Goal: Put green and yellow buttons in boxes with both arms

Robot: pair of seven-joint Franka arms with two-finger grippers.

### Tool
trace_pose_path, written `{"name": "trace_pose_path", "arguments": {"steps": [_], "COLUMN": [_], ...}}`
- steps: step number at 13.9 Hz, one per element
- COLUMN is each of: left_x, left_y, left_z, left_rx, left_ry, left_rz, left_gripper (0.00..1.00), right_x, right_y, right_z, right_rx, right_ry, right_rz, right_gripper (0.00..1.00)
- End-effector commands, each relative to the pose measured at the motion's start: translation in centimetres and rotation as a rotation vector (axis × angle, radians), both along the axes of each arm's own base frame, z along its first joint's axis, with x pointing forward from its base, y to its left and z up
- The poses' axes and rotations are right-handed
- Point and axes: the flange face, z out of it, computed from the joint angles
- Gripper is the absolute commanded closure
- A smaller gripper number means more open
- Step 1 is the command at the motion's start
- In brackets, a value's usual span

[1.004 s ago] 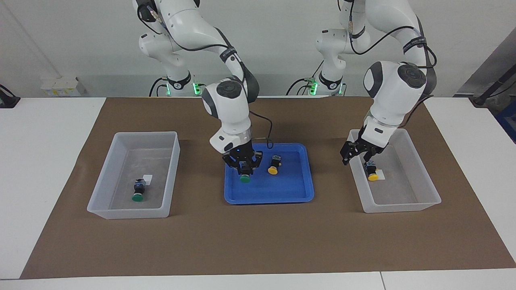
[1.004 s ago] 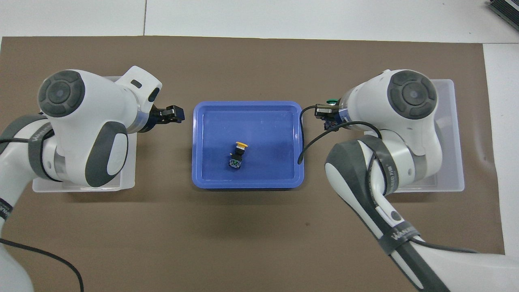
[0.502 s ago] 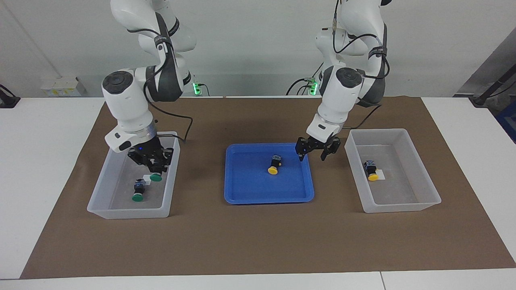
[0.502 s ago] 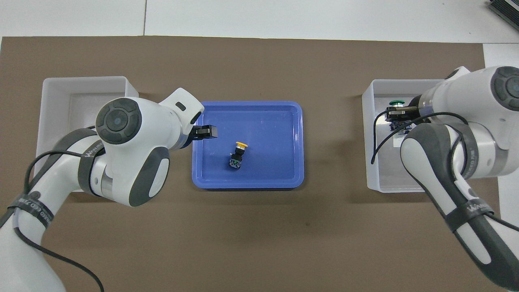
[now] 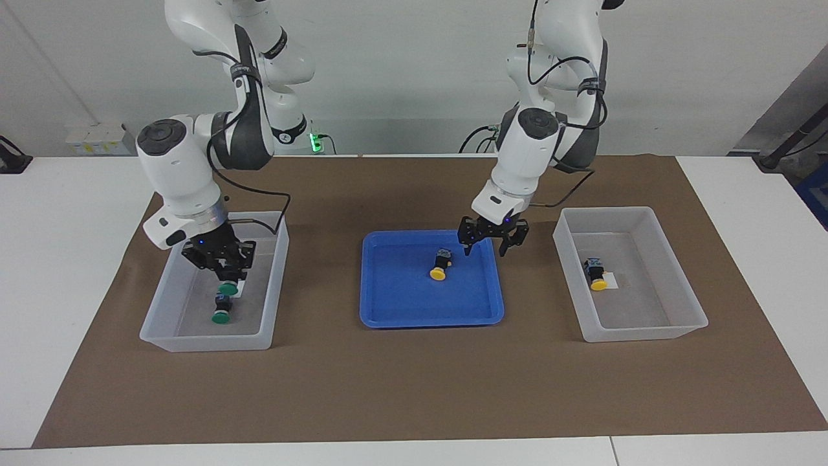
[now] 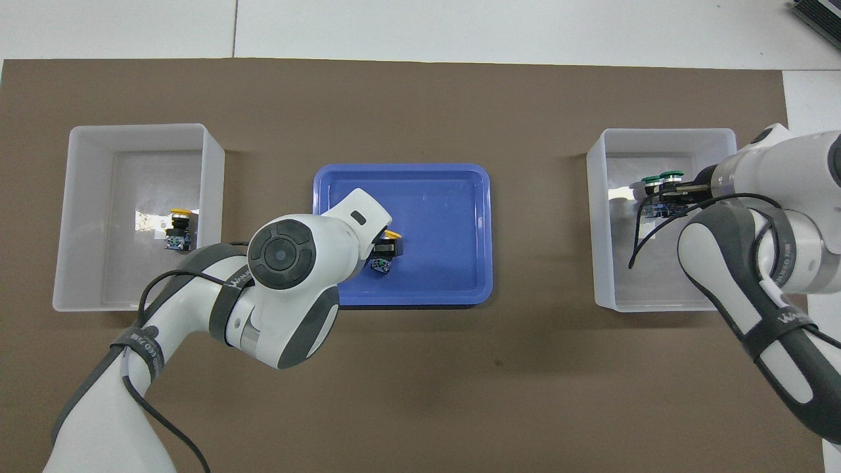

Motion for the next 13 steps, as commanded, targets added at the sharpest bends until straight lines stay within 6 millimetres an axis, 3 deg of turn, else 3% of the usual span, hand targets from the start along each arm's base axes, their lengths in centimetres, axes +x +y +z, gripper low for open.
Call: {"name": "trace_pose_path", "arguments": {"steps": [1,3,7,8,10,13], "left_x": [-0.7,-1.3,-2.4,-2.4,-2.9,-2.9], "left_y": [-0.9,-2.1,-2.8,-2.8,-3.3,-3.2], "left_z": [-1.6,-3.0,-4.5,-4.7,-5.7,-5.9], "left_rx": [-0.008,-0.013,-0.004,-0.003,0.005,0.000], "left_ry": [0.001,0.007,0.022,0.024,0.035,0.027], "left_rz": [0.011,0.023,0.013,0.013,0.003,0.004], "left_gripper": [0.13,0.13,0.13,0.14,0.18,0.33], "right_x": [0.1,0.1,0.1,0.1,0.0,0.0], "right_y": [-3.0,-4.4,-5.0,-5.1,-5.8,-5.8], "right_z": [-1.2,-2.3,-4.0,-4.4,-4.4,-4.4], "right_rx": [-0.005,-0.017,-0.013,-0.012,-0.013,-0.013], "right_ry": [-0.030,-0.025,-0.008,-0.004,-0.004,-0.002], "right_rz": [0.032,0.033,0.012,0.009,0.000,0.000], "right_gripper": [1.00,1.00,1.00,0.85,0.43,0.41]}}
